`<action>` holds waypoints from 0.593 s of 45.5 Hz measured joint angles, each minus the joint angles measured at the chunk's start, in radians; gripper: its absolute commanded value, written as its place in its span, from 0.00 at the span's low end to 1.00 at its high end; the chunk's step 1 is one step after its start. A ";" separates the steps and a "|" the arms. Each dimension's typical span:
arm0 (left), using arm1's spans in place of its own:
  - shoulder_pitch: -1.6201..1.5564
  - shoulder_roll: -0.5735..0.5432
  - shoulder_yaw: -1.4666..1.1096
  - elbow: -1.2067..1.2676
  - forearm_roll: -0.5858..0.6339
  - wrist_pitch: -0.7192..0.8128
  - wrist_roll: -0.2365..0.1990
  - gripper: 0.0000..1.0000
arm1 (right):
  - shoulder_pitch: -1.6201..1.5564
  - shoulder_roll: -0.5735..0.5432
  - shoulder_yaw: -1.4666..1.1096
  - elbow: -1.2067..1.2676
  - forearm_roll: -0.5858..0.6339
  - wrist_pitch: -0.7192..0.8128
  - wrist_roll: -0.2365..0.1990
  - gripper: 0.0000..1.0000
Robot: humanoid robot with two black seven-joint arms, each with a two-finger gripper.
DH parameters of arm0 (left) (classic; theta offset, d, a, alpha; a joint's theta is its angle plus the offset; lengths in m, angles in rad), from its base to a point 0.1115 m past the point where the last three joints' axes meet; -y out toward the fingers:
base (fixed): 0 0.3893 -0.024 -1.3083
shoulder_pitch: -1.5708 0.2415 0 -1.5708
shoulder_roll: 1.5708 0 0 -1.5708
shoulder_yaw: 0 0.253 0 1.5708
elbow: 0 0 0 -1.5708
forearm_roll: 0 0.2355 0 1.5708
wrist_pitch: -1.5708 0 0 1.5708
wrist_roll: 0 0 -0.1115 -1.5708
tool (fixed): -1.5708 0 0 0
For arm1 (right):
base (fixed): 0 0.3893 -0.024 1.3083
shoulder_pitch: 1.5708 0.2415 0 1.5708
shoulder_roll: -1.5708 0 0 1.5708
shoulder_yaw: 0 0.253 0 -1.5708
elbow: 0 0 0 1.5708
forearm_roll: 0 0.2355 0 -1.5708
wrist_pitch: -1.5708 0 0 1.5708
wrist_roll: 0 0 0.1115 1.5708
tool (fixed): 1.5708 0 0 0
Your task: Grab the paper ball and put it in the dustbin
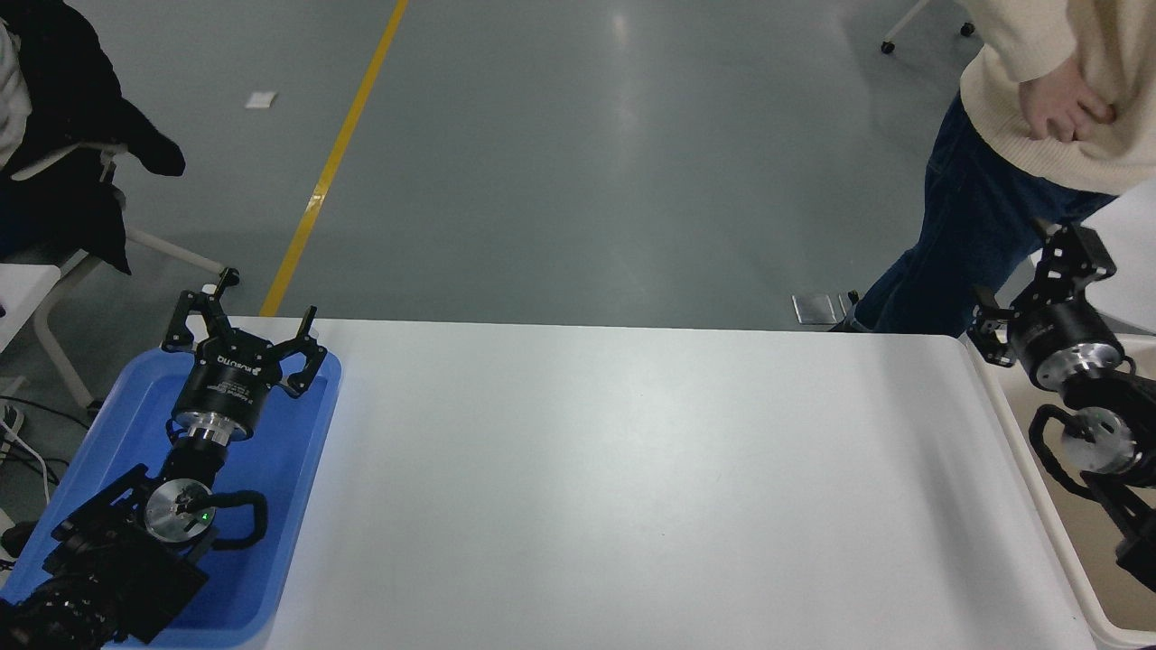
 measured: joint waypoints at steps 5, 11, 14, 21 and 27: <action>0.000 0.000 0.000 0.000 0.000 0.000 0.000 1.00 | -0.026 0.057 0.018 0.008 -0.019 0.019 0.072 1.00; 0.000 0.000 0.000 0.000 0.000 0.000 0.000 1.00 | -0.048 0.114 0.028 0.013 -0.037 0.026 0.123 1.00; 0.000 0.000 0.000 0.000 0.000 0.000 0.000 1.00 | -0.057 0.137 0.032 0.013 -0.042 0.025 0.141 1.00; 0.000 0.000 0.000 0.000 0.000 0.000 0.000 1.00 | -0.075 0.168 0.035 0.013 -0.048 0.019 0.164 1.00; 0.000 0.000 0.000 0.000 0.000 0.000 0.000 1.00 | -0.091 0.182 0.032 0.012 -0.050 0.018 0.174 1.00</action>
